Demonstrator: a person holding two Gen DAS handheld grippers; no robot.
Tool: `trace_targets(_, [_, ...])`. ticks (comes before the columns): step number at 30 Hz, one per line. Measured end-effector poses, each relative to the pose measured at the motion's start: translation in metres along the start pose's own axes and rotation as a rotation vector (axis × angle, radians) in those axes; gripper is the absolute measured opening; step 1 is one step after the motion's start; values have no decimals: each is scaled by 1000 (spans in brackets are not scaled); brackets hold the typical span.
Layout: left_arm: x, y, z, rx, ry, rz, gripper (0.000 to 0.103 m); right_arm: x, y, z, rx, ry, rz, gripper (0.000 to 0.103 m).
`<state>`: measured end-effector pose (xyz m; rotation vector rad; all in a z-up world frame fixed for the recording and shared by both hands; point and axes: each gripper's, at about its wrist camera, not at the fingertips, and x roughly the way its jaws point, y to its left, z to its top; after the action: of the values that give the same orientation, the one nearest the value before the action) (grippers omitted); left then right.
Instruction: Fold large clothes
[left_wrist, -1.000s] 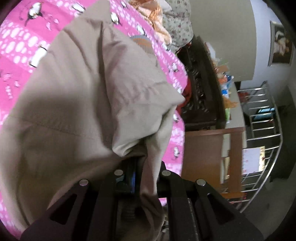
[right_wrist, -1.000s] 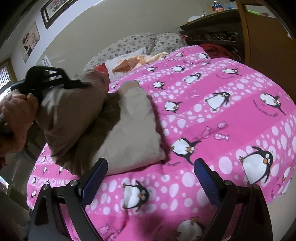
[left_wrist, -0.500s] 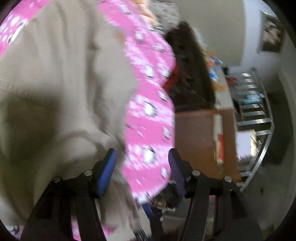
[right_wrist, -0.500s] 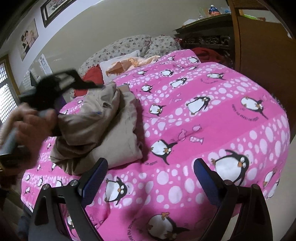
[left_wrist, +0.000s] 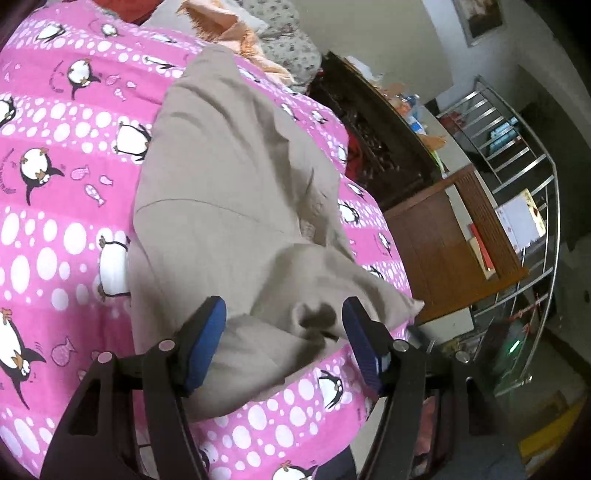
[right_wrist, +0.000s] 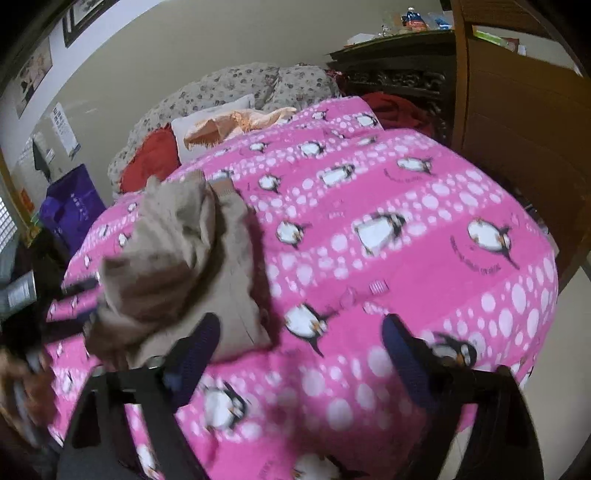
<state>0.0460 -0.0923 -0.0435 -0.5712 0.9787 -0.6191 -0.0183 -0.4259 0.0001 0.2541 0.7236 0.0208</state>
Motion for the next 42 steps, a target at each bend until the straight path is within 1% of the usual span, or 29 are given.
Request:
trace_targets(1, [2,-1,-1,0,4,2,64,-2,11,12,-2,-20,44,47])
trace_targets(2, [6,-5,-1,-3,7,-2,64,-4,21,21,-12,-34,76,36])
trace_targets(3, [7,-6,-3,-2,14,-9,64,-3,34,28,-31,-42,111,28])
trace_targets(4, [9,-7,-4,5,17,-9,64,1,56,37,-75,-37,177,24])
trace_targets(5, [9,-8,-4,10,19,-6,64,5,72,41,-106,-24,223,21])
trace_targets(7, [15,-7,-2,3,24,-15,64,17,109,46,-164,8,310,19])
trace_targets(9, [14,-6,-3,4,33,-29,64,34,134,46,-196,63,376,19])
trace_targets(10, [13,-6,-4,7,37,-36,64,49,144,44,-209,110,364,17])
trace_targets(11, [13,-6,-5,11,47,-46,64,61,146,42,-207,142,324,16])
trace_targets(13, [7,-4,-8,14,55,-66,64,83,138,33,-204,213,267,16])
trace_targets(15, [-4,-4,-8,5,37,-93,64,98,112,19,-206,263,158,5])
trace_targets(16, [-14,-2,-7,-2,13,-104,64,101,89,10,-181,278,139,1])
trace_targets(18, [-24,-1,-2,-7,-30,-85,64,103,53,-1,-100,295,182,0])
trace_targets(19, [-26,-1,0,5,-51,-59,64,102,35,-7,-62,283,205,0])
trace_targets(20, [-24,-1,2,15,-57,-46,64,100,28,-10,-50,267,213,0])
trace_targets(22, [-9,0,2,11,-29,-32,64,101,24,-17,-51,238,227,0])
trace_targets(24, [7,-5,-4,68,-3,14,64,102,26,-23,-87,207,210,0])
trace_targets(25, [18,-7,-11,123,20,60,64,104,25,-25,-102,194,212,0])
trace_targets(26, [26,-5,-17,139,31,78,62,104,23,-26,-96,186,219,0])
trace_targets(29, [28,-3,-23,175,22,90,61,104,23,-24,-88,199,219,0])
trace_targets(31, [25,-5,-25,188,29,111,61,100,28,-17,-79,249,202,0])
trace_targets(32, [24,-8,-26,210,31,130,61,97,30,-5,-57,288,187,0])
trace_targets(33, [25,-13,-29,243,28,156,62,92,31,7,-28,293,174,0])
trace_targets(35, [28,-17,-30,259,24,172,61,73,41,47,20,201,146,8])
trace_targets(36, [28,-15,-31,253,20,169,61,66,51,63,22,158,144,8])
trace_targets(37, [28,-14,-31,247,19,167,61,64,70,83,10,132,171,8])
trace_targets(38, [27,-13,-30,236,16,160,61,67,85,95,-9,131,186,8])
trace_targets(40, [24,-8,-33,232,16,153,61,80,115,113,-57,119,176,8])
trace_targets(42, [24,-9,-34,241,13,152,61,106,133,124,-59,146,162,9])
